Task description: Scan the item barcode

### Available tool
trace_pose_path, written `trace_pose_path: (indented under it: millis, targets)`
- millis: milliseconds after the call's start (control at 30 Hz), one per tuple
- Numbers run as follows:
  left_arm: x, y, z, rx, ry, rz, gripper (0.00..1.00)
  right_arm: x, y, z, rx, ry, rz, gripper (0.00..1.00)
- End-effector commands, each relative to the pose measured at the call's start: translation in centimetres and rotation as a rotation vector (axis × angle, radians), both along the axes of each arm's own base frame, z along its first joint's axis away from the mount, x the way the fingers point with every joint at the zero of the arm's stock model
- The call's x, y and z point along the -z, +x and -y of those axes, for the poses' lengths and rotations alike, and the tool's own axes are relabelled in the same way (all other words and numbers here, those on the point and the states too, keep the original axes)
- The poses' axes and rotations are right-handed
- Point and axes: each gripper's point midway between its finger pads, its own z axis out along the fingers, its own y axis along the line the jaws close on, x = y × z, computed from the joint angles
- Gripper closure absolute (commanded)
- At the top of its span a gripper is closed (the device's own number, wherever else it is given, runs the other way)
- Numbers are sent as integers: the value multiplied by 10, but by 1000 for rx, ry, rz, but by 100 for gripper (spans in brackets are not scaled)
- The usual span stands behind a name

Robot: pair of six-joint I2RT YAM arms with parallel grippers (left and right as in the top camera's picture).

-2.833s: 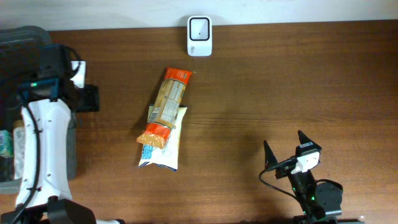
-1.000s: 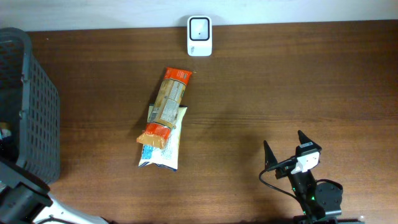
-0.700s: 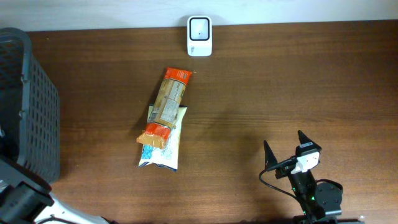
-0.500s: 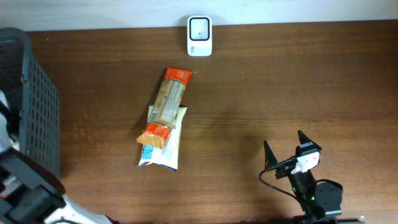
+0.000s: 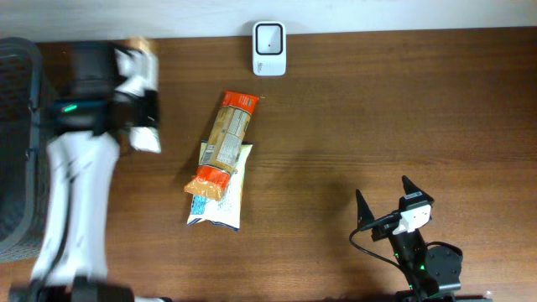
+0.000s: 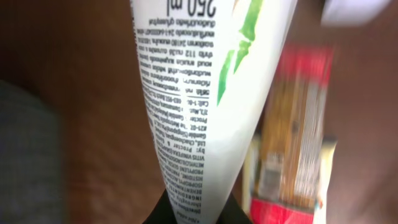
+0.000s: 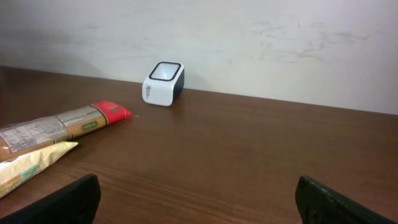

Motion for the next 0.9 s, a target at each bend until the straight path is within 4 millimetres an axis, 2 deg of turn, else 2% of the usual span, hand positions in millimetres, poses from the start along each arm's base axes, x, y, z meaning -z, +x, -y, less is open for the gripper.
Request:
trace_pose_path:
  millis: [0, 100, 133, 200, 233, 267, 300, 333, 400, 433, 500, 533, 600, 633, 667, 700, 733, 800, 867]
  targets:
    - [82, -2, 16, -29, -44, -167, 100, 3, 0, 1, 7, 3, -9, 1]
    - [136, -7, 24, -35, -64, -278, 100, 3, 0, 1, 7, 3, -9, 1]
    - [150, -8, 33, -14, -86, -306, 100, 3, 0, 1, 7, 3, -9, 1]
    - [164, -9, 54, 35, -116, -330, 100, 3, 0, 1, 7, 3, -9, 1]
    - [166, -11, 63, 57, -112, -339, 82, 3, 0, 1, 7, 3, -9, 1]
    - [166, -13, 70, 76, -107, -345, 43, 3, 0, 1, 7, 3, -9, 1]
    - [163, -13, 73, 85, -105, -344, 14, 3, 0, 1, 7, 3, -9, 1]
    - [154, -9, 75, 88, -105, -330, 0, 3, 0, 1, 7, 3, -9, 1]
    - [102, 17, 66, 67, -113, -222, 1, 3, 0, 1, 7, 3, -9, 1]
    - [66, 30, 53, 39, -104, -153, 1, 3, 0, 1, 7, 3, -9, 1]
    - [-18, 47, 14, -56, -45, 10, 1, 3, 0, 1, 7, 3, -9, 1]
    - [-67, 48, -16, -135, 13, 110, 1, 3, 0, 1, 7, 3, -9, 1]
    - [-142, 35, -69, -227, 144, 261, 1, 3, 0, 1, 7, 3, -9, 1]
    - [-164, 27, -91, -263, 192, 305, 1, 3, 0, 1, 7, 3, -9, 1]
    - [-178, 17, -116, -334, 225, 331, 1, 3, 0, 1, 7, 3, -9, 1]
    - [-183, 6, -142, -399, 242, 337, 1, 3, 0, 1, 7, 3, -9, 1]
    - [-181, -9, -174, -479, 251, 316, 1, 3, 0, 1, 7, 3, -9, 1]
    - [-156, -31, -224, -633, 233, 249, 1, 3, 0, 1, 7, 3, -9, 1]
    - [-126, -46, -257, -708, 222, 175, 1, 3, 0, 1, 7, 3, -9, 1]
